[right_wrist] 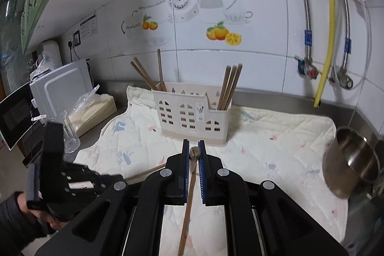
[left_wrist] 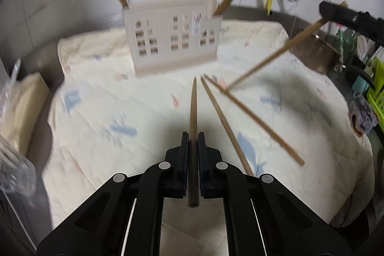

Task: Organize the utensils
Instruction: 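Lift both held chopsticks upright and carry them over the white holder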

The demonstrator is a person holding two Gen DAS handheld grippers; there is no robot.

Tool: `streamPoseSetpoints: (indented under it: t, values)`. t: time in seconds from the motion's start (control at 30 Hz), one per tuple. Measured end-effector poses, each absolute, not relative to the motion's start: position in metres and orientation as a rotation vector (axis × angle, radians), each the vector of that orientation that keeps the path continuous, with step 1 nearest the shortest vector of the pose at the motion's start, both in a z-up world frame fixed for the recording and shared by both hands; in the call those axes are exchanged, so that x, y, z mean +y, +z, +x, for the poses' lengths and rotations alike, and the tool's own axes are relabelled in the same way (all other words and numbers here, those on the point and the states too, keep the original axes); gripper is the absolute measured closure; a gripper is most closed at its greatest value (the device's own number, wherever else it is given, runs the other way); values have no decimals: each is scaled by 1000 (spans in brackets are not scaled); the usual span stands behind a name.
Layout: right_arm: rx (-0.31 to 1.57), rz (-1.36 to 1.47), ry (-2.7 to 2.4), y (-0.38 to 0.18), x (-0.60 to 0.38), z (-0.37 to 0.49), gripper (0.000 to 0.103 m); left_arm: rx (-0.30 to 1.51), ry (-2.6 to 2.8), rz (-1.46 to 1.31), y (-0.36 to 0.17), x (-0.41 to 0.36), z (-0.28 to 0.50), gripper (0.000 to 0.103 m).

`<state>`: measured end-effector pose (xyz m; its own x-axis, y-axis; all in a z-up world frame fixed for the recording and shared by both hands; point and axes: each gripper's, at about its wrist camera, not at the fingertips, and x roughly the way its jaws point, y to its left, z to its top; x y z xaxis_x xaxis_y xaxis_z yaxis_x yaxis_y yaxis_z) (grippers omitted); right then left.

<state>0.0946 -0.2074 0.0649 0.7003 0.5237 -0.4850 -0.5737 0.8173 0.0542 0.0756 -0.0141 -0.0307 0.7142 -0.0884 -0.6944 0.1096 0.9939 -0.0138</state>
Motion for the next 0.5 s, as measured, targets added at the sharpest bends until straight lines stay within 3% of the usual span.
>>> streamPoseSetpoints:
  t: [0.5]
  values:
    - [513,-179,671,88,-187,118,96,659,-175,-7,28,3,97,97]
